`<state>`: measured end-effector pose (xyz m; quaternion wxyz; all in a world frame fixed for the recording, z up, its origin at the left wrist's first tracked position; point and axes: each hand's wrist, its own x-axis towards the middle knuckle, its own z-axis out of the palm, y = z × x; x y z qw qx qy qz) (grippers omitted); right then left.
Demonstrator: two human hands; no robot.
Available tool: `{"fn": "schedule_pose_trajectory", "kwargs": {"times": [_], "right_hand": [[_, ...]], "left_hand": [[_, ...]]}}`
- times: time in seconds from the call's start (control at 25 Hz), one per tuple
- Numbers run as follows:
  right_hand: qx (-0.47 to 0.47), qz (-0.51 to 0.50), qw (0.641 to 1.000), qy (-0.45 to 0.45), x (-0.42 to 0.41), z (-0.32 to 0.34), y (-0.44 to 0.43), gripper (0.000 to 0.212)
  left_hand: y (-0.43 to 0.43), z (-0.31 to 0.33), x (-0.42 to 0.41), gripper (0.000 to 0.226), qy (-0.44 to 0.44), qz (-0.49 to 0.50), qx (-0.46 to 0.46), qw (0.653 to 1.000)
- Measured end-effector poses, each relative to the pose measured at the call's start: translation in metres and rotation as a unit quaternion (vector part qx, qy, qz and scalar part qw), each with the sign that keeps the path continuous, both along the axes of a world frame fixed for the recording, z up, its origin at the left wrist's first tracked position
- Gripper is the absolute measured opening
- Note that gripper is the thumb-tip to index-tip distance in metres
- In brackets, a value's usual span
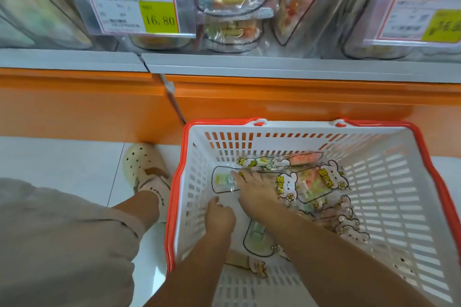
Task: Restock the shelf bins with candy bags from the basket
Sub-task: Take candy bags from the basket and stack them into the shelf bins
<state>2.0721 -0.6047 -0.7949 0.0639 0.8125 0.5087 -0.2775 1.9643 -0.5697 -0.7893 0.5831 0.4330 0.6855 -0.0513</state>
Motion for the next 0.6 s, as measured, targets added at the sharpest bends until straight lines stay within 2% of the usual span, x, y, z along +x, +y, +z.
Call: {"fn": "schedule_pose_trajectory", "kwargs": {"times": [0.08,0.16,0.28,0.4,0.52,0.6], "right_hand": [[0.006,0.004,0.999,-0.046,-0.007,-0.003,0.002,0.067],[0.017,0.015,0.998,-0.067,-0.009,-0.004,0.003,0.052],[0.011,0.001,0.999,-0.032,-0.001,0.007,0.001,0.034],[0.072,-0.080,0.994,0.019,0.011,0.026,-0.014,0.019],[0.156,-0.188,0.960,0.140,0.014,0.032,-0.043,0.022],[0.193,-0.154,0.945,0.215,0.011,0.028,-0.062,0.029]], "left_hand": [[-0.002,0.000,-0.004,0.054,-0.006,-0.004,-0.009,1.000],[-0.002,0.003,-0.005,0.050,-0.024,0.025,-0.012,0.999],[-0.001,0.010,-0.003,0.039,-0.061,0.093,0.008,0.994],[-0.003,0.031,0.006,0.007,-0.101,0.164,0.023,0.981],[-0.004,0.051,0.009,0.044,-0.185,0.225,-0.069,0.954],[-0.001,0.059,0.006,0.058,-0.238,0.257,-0.174,0.921]]}}
